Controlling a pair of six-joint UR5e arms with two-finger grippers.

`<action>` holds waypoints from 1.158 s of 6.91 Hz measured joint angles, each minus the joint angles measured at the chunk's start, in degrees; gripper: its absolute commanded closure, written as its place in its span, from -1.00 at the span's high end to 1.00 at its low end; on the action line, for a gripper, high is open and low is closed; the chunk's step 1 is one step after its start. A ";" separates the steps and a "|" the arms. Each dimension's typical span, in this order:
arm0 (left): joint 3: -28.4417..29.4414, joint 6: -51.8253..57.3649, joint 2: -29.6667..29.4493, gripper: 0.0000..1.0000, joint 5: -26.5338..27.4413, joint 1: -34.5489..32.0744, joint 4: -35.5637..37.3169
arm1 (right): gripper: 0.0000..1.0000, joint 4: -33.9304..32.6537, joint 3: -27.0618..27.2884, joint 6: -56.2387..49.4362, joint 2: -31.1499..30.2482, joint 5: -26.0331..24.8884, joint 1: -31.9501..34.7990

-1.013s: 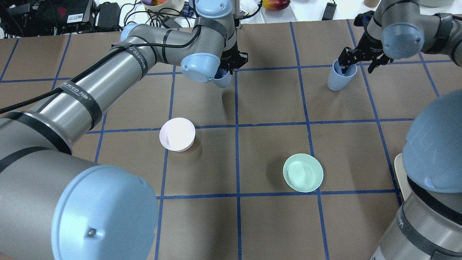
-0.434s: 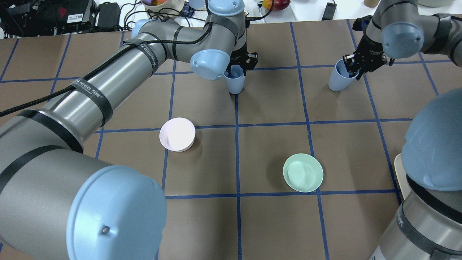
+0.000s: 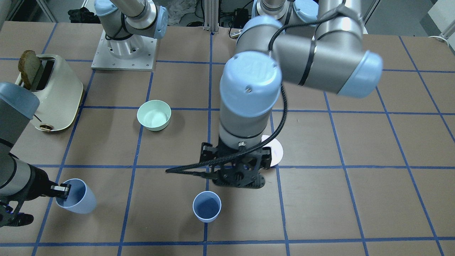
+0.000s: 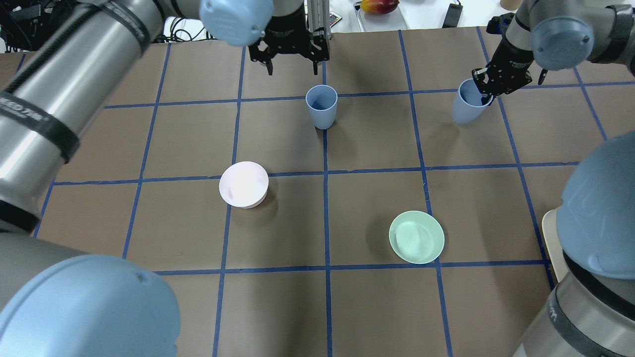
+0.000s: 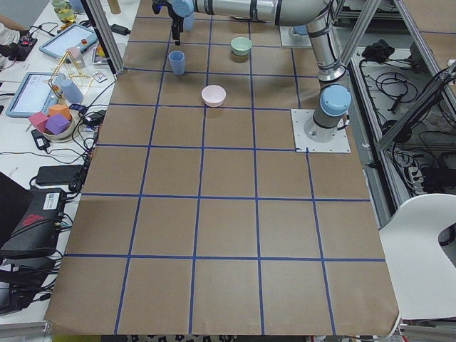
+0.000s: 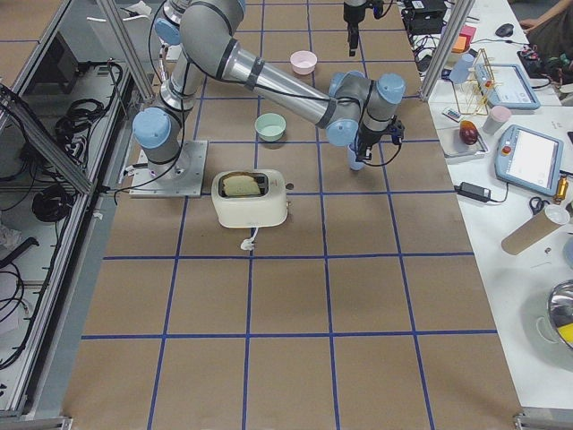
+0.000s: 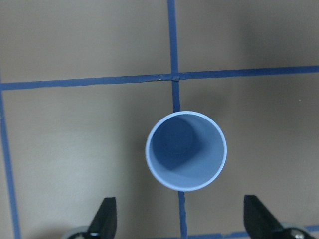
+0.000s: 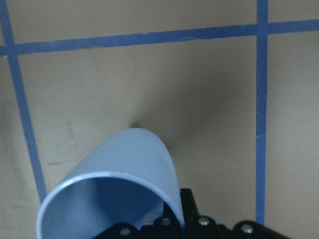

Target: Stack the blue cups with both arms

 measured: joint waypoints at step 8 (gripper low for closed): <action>-26.11 10.16 23.63 1.00 3.56 8.93 5.96 | -1.00 9.58 -11.29 43.12 -2.81 5.37 24.07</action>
